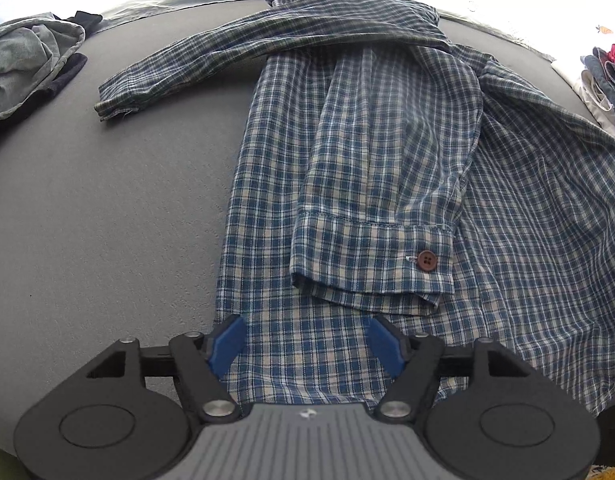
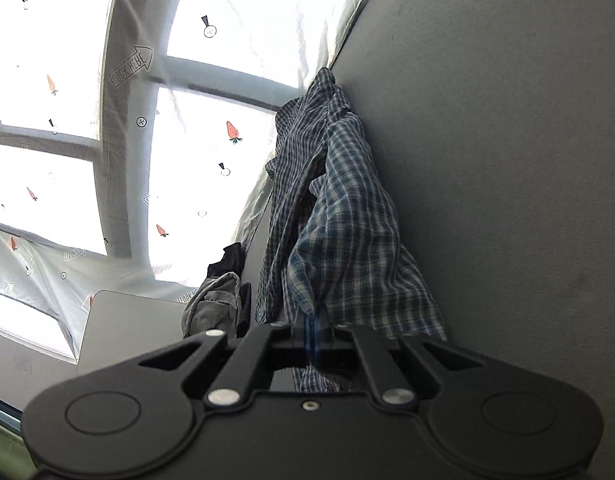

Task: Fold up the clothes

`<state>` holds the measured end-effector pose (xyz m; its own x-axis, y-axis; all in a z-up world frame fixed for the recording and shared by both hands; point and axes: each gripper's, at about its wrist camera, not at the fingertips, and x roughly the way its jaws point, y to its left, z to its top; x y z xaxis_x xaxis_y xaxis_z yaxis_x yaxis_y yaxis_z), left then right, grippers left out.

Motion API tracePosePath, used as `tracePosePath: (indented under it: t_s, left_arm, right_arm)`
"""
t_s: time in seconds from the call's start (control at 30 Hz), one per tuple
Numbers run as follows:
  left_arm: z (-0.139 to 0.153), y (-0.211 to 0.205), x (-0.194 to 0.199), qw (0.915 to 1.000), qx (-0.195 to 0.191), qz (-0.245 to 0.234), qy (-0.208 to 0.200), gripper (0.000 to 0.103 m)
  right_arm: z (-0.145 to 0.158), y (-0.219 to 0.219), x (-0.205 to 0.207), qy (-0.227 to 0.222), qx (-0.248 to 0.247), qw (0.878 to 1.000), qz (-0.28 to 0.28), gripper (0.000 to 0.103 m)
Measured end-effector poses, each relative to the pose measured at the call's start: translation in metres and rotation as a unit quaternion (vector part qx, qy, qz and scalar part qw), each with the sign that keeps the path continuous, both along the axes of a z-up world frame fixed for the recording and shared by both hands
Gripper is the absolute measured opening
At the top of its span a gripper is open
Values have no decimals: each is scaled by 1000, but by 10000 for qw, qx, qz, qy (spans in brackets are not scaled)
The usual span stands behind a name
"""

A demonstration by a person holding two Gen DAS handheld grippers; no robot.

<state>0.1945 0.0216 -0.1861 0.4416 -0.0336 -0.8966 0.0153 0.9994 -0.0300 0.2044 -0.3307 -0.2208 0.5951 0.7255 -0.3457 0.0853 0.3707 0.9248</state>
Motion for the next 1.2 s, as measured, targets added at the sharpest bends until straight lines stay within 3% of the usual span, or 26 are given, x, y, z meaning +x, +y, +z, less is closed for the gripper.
tracePosePath:
  t_s: [0.23, 0.33, 0.4, 0.47, 0.6, 0.73, 0.9, 1.2]
  left_arm:
    - [0, 2, -12, 9998, -43, -168, 50, 80]
    - [-1, 2, -17, 9997, -36, -224, 30, 84]
    - [-1, 2, -19, 9996, -19, -265, 23, 87]
    - [-1, 2, -21, 9996, -14, -284, 40, 89]
    - [-2, 3, -21, 9996, -93, -247, 52, 93]
    - [-5, -2, -21, 9995, -19, -320, 72, 98]
    - [-7, -2, -20, 9995, -40, -309, 84, 101]
    - [-8, -7, -19, 9992, 98, -369, 97, 103]
  right_arm:
    - [-30, 36, 6, 865, 5, 9948, 541, 9]
    - [-39, 47, 3, 1129, 77, 9912, 683, 20]
    - [-37, 52, 0, 1108, 99, 9907, 779, 40]
    - [-30, 54, -2, 979, 124, 9916, 831, 50]
    - [-7, 50, -9, 478, -180, 9953, 819, 52]
    - [13, 37, -18, 150, -831, 9953, 481, 52]
    - [19, 21, -27, 114, -1639, 9861, 235, 52]
    - [-1, 32, -40, 288, -2252, 9721, 599, 54]
